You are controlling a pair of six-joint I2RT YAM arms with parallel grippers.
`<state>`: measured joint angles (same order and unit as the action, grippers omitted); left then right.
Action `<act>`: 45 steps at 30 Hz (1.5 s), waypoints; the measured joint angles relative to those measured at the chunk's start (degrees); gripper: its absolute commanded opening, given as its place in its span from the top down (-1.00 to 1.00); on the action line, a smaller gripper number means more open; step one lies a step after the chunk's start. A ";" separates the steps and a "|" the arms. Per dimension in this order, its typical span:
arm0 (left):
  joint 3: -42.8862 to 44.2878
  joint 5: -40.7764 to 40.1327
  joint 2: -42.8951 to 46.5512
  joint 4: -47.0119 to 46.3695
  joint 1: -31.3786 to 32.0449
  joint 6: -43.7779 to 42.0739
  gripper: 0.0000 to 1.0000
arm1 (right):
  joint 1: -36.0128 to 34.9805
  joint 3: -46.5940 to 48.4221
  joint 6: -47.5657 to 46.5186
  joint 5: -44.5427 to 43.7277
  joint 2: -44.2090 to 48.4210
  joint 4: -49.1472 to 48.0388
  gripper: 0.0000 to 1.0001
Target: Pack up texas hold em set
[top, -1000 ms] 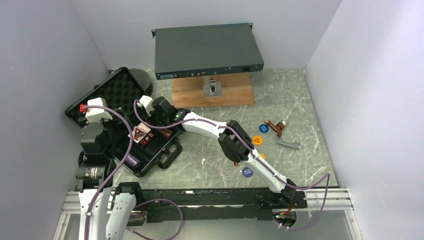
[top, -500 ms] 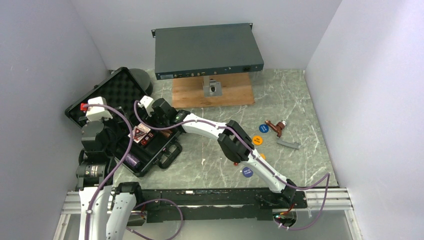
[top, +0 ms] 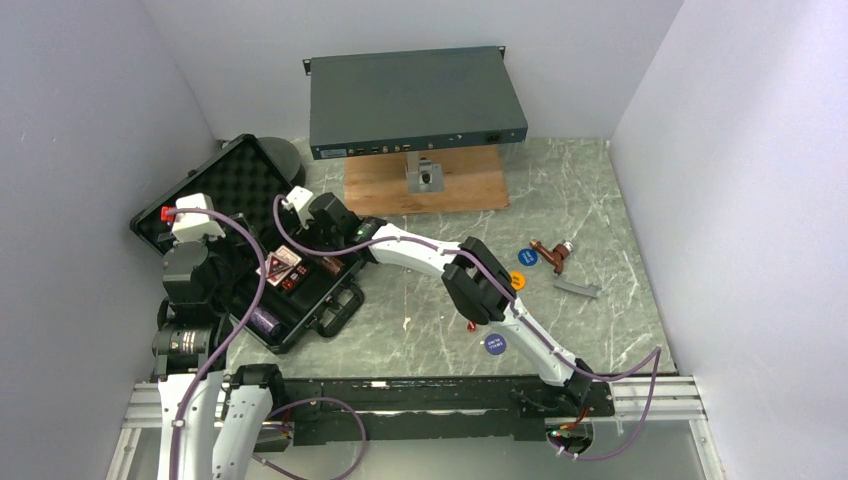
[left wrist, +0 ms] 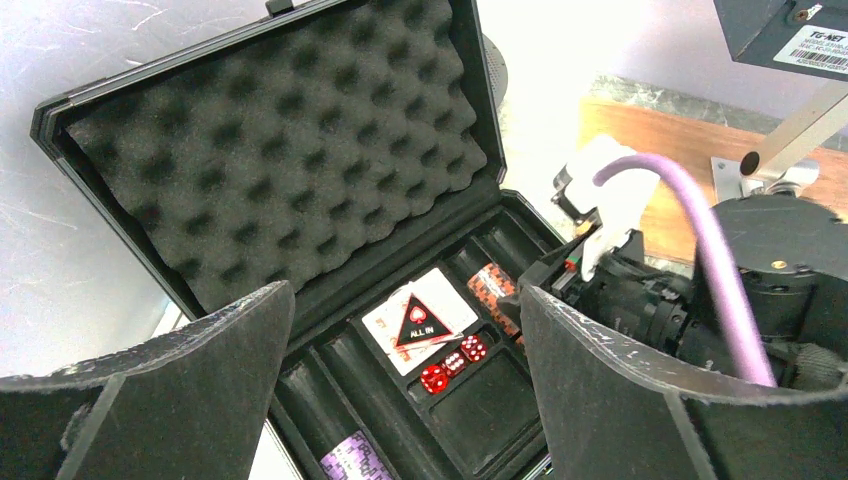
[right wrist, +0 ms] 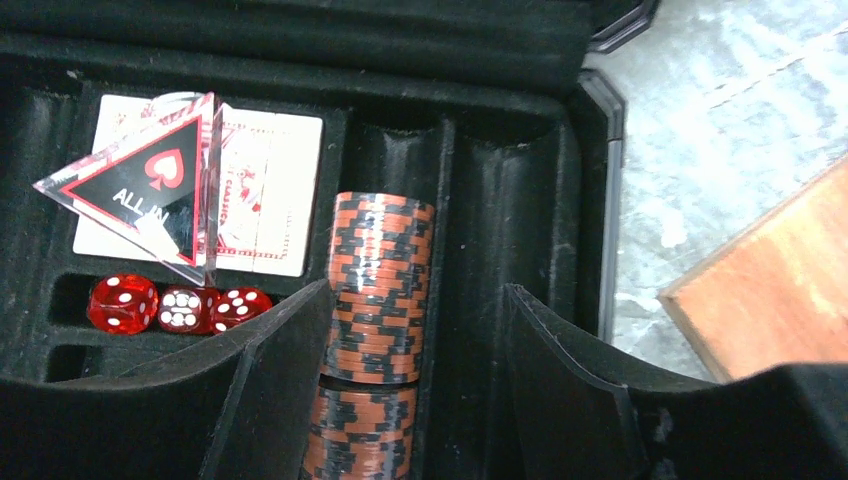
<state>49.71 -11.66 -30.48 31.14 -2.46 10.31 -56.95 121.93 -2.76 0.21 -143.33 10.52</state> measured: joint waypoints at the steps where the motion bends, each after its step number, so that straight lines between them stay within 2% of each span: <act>1: 0.00 0.00 0.00 0.00 0.00 0.00 -0.79 | 0.09 -0.20 0.04 -0.11 0.39 -0.17 -0.30; 12: 0.00 0.02 -0.04 0.00 0.00 0.00 -0.79 | 1.33 -6.49 1.55 -0.22 8.00 -3.08 -0.28; 19: 0.00 0.02 -0.22 -0.02 0.00 -0.02 -0.79 | 1.25 -16.85 4.17 0.31 16.85 -5.95 -0.27; 26: 0.00 0.59 -1.27 -0.02 0.00 -0.11 -0.99 | 0.72 -30.99 4.96 0.33 29.05 -12.37 -0.30; 33: 0.00 3.76 -1.27 -0.09 0.09 -0.17 -0.99 | 0.22 -46.58 5.53 -0.24 42.56 -18.49 -0.60; 43: -1.22 10.25 -0.48 -1.53 5.57 -1.16 -0.97 | -0.07 -60.89 5.25 -8.61 59.93 -19.67 -0.70; 45: -1.31 11.58 -0.76 -1.62 7.58 -1.62 -0.96 | -0.07 -63.12 4.72 -10.58 63.78 -20.17 -0.83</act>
<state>48.40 -0.08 -31.24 29.52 5.13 8.69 -57.01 58.81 1.96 -10.37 -79.55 -9.65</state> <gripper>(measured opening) 0.987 0.844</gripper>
